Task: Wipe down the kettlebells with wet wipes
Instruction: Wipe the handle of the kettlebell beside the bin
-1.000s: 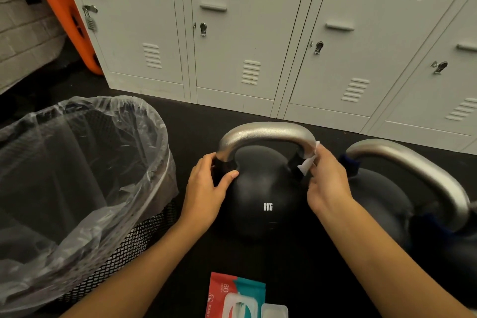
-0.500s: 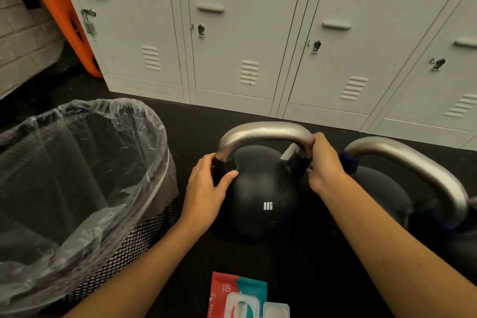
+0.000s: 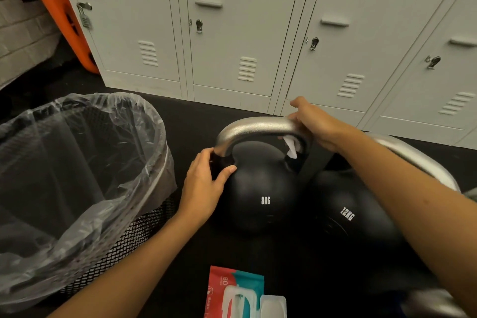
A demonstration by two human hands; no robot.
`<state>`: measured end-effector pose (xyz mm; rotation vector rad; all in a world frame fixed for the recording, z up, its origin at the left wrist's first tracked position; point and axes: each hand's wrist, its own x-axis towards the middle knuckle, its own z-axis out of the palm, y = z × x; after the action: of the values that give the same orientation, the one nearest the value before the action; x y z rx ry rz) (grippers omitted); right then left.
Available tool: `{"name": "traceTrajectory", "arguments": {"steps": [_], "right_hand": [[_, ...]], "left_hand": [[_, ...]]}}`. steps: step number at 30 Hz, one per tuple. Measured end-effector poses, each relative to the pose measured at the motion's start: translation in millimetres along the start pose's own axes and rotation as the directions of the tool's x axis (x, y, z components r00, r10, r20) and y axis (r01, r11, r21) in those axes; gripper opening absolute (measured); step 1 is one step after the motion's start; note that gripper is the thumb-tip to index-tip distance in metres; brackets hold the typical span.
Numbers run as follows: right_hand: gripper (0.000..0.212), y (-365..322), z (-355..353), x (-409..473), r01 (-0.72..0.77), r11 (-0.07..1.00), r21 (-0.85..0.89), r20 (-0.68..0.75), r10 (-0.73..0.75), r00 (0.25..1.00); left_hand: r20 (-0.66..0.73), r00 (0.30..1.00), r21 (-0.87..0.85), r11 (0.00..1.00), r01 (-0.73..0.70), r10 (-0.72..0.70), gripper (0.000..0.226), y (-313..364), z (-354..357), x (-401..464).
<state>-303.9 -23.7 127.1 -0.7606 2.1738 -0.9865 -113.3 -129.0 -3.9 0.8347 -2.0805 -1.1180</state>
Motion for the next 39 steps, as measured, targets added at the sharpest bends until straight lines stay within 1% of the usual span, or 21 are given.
{"name": "traceTrajectory", "arguments": {"steps": [2, 3, 5, 7, 9, 11, 14, 17, 19, 21, 23, 25, 28, 30, 33, 35, 36, 37, 38, 39], "right_hand": [[0.062, 17, -4, 2, -0.054, 0.977, 0.206, 0.053, 0.044, 0.998], [0.057, 25, -4, 2, -0.067, 0.948, 0.312, 0.051, 0.054, 0.997], [0.047, 36, 2, 0, -0.075, 0.874, 0.48, -0.007, 0.089, 0.996], [0.042, 45, 8, -1, -0.089, 0.815, 0.572, -0.073, 0.159, 0.985], [0.039, 47, 12, -6, -0.084, 0.783, 0.616, -0.114, 0.194, 0.974], [0.037, 48, 15, -10, -0.087, 0.81, 0.579, -0.156, 0.215, 0.964], [0.033, 52, 17, -19, -0.078, 0.878, 0.473, -0.216, 0.202, 0.955], [0.047, 54, 19, -24, -0.04, 0.913, 0.406, -0.243, 0.15, 0.958], [0.043, 44, 22, -30, 0.02, 0.943, 0.333, -0.299, 0.085, 0.951], [0.038, 30, 28, -36, 0.119, 0.96, 0.252, -0.35, -0.025, 0.936], [0.044, 15, 31, -41, 0.176, 0.972, 0.154, -0.351, -0.113, 0.93], [0.049, 6, 30, -40, 0.188, 0.975, 0.115, -0.351, -0.137, 0.926], [0.047, 16, 26, -33, 0.134, 0.975, 0.176, -0.394, -0.055, 0.917], [0.043, 35, 28, -32, 0.038, 0.953, 0.299, -0.401, 0.09, 0.912], [0.044, 60, 36, -33, -0.118, 0.832, 0.541, -0.271, 0.306, 0.913], [0.044, 60, 40, -35, -0.165, 0.717, 0.677, -0.193, 0.389, 0.901], [0.044, 56, 41, -35, -0.164, 0.685, 0.71, -0.189, 0.409, 0.893], [0.046, 52, 41, -34, -0.145, 0.688, 0.711, -0.211, 0.405, 0.89], [0.048, 49, 42, -34, -0.113, 0.73, 0.674, -0.257, 0.375, 0.891], [0.049, 44, 43, -38, -0.078, 0.798, 0.597, -0.315, 0.323, 0.892]], "left_hand": [[0.0, 1.0, 0.015, 1.0, 0.0, 0.0, 0.034, 3, -1, 0], [0.001, 1.0, 0.02, 1.0, 0.0, 0.0, 0.033, 4, -2, 0], [0.003, 1.0, 0.025, 1.0, 0.006, -0.006, 0.033, 6, -3, 0], [0.003, 1.0, 0.024, 1.0, 0.009, -0.009, 0.034, 6, -3, 0], [0.009, 1.0, 0.026, 1.0, 0.011, -0.011, 0.034, 6, -4, 0], [0.018, 1.0, 0.027, 1.0, 0.012, -0.013, 0.034, 6, -5, 0], [0.019, 1.0, 0.009, 1.0, 0.013, -0.013, 0.032, 6, -5, 0], [0.022, 1.0, -0.005, 1.0, 0.017, -0.017, 0.032, 7, -5, 0], [0.021, 1.0, -0.012, 1.0, 0.018, -0.018, 0.032, 7, -6, -1], [0.025, 1.0, -0.017, 1.0, 0.02, -0.02, 0.032, 6, -6, -1], [0.033, 0.999, -0.022, 0.999, 0.026, -0.025, 0.032, 7, -6, -2], [0.042, 0.999, -0.026, 0.999, 0.033, -0.032, 0.032, 8, -7, -1], [0.045, 0.998, -0.032, 0.998, 0.052, -0.05, 0.034, 8, -7, -1], [0.039, 0.998, -0.031, 0.998, 0.052, -0.05, 0.034, 8, -7, -1], [0.03, 0.999, -0.03, 0.999, 0.042, -0.041, 0.033, 8, -7, -1], [0.029, 0.999, -0.033, 0.999, 0.037, -0.036, 0.033, 7, -6, -1], [0.027, 0.999, -0.037, 0.999, 0.033, -0.032, 0.033, 7, -6, -1], [0.026, 0.999, -0.038, 0.999, 0.028, -0.027, 0.033, 6, -6, -1], [0.026, 0.999, -0.038, 0.999, 0.026, -0.025, 0.033, 6, -6, -1], [0.027, 0.999, -0.038, 0.999, 0.028, -0.027, 0.034, 6, -6, -1]]}}
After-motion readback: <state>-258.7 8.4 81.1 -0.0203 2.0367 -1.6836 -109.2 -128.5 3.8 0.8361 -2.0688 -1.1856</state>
